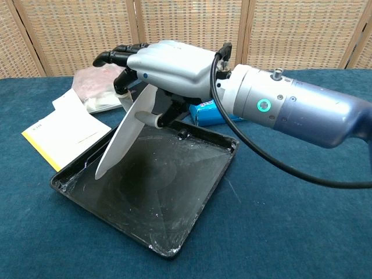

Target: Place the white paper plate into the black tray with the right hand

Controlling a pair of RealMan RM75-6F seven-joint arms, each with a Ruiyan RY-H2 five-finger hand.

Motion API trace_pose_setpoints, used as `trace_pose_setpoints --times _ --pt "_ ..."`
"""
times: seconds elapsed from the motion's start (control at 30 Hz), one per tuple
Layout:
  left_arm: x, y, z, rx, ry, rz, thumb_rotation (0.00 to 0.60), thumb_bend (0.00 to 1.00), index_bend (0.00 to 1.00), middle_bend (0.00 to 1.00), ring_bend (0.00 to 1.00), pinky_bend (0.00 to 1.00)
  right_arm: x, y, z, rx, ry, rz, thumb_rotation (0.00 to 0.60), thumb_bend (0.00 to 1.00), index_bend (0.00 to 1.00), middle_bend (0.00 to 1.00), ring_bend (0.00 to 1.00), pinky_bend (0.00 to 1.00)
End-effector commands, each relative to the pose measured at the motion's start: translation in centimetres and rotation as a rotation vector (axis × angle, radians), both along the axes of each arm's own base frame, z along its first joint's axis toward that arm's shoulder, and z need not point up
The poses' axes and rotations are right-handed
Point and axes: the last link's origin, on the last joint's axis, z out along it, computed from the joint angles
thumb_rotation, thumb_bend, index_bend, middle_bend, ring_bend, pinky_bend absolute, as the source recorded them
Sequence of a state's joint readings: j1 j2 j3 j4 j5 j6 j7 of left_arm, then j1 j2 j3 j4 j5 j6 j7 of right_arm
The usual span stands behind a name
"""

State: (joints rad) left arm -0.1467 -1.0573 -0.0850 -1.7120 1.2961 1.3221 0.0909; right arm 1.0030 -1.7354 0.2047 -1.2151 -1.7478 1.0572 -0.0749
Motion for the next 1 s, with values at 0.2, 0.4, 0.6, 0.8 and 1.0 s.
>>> trace_pose_setpoints --times 0.2,0.4,0.6,0.8,1.0 --pt "-0.1 0.1 -0.2 -0.011 0.005 0.006 0.600 0.00 0.00 0.00 0.00 0.00 -1.6 -0.3 -0.1 -0.051 0.264 -0.056 0.600 0.00 0.00 0.00 0.00 0.00" --pt "0.1 -0.1 -0.2 -0.008 0.003 -0.001 0.600 0.00 0.00 0.00 0.00 0.00 -2.4 0.5 1.6 -0.118 0.339 -0.071 0.600 0.00 0.00 0.00 0.00 0.00" --pt "0.4 -0.5 -0.1 -0.009 0.006 -0.015 0.600 0.00 0.00 0.00 0.00 0.00 -4.5 1.4 4.7 -0.202 0.403 -0.087 0.600 0.00 0.00 0.00 0.00 0.00" --pt "1.0 -1.1 0.0 -0.006 0.002 -0.044 0.600 0.00 0.00 0.00 0.00 0.00 -9.3 2.6 8.9 -0.300 0.537 -0.150 0.600 0.00 0.00 0.00 0.00 0.00" --pt "1.3 -1.6 0.2 0.007 0.002 -0.069 0.600 0.00 0.00 0.00 0.00 0.00 -14.0 3.4 11.9 -0.346 0.531 -0.263 0.600 0.00 0.00 0.00 0.00 0.00"
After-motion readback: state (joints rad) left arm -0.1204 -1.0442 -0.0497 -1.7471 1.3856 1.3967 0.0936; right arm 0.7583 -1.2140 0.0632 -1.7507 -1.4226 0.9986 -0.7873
